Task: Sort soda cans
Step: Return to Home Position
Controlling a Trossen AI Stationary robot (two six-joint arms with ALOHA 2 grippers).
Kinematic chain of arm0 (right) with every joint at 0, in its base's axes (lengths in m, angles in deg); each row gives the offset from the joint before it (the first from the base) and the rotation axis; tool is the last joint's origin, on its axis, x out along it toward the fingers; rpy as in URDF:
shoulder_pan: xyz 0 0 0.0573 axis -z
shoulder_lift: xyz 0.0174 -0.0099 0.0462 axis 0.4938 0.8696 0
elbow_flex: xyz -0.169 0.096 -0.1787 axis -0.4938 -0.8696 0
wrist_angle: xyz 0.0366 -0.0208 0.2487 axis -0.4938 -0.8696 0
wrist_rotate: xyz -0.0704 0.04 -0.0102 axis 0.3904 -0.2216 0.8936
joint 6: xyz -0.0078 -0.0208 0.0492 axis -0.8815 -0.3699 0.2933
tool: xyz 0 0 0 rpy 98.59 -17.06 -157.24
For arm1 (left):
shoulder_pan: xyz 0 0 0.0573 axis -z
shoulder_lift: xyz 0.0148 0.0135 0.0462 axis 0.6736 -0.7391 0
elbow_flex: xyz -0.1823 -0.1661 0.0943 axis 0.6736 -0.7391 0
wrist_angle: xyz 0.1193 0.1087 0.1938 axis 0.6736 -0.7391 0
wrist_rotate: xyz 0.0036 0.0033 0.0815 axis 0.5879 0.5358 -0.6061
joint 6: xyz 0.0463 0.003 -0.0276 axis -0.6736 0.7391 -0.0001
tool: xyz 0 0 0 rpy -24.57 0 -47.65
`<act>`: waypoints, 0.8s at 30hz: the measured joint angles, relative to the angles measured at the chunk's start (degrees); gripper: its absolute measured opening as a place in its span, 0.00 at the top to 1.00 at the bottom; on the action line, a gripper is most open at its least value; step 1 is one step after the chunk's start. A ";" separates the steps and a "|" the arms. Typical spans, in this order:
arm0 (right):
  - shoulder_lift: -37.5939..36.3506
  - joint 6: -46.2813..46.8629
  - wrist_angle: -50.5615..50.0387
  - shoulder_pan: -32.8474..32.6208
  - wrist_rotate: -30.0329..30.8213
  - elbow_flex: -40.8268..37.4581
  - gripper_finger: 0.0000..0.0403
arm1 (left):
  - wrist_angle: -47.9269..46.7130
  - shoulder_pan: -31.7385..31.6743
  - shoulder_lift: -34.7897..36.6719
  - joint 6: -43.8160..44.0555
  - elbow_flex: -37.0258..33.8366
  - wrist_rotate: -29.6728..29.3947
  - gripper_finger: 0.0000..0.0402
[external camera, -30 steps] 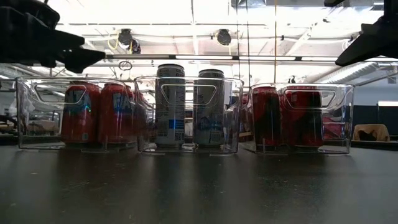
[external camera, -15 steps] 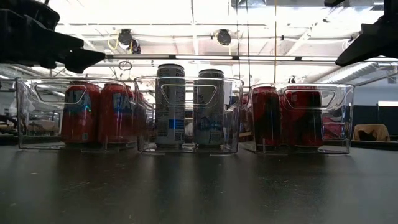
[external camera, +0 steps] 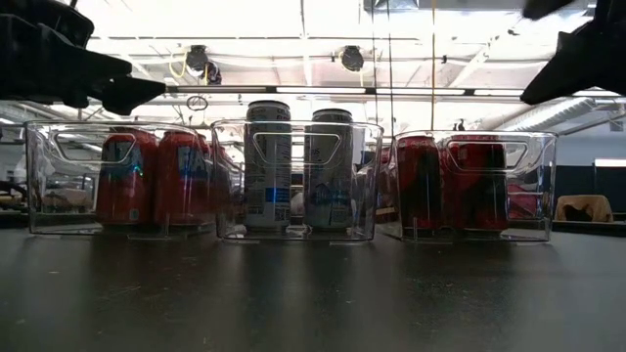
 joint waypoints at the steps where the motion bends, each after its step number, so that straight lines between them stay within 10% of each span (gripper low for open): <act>1: 0.00 -1.48 -0.60 0.00 0.01 0.00 0.16 | 0.01 0.00 0.00 0.00 0.00 -0.01 0.08; 8: 0.00 -13.66 -7.86 0.02 4.14 0.00 0.16 | 0.02 0.00 0.00 0.00 0.00 -0.02 0.08; 15: 0.00 -24.83 -15.99 0.02 27.70 0.00 0.16 | 0.02 0.00 0.00 0.00 -0.04 -0.02 0.08; 24: 0.00 -12.62 -24.78 2.27 44.90 0.00 0.16 | 0.02 0.00 0.00 0.00 -0.04 -0.02 0.08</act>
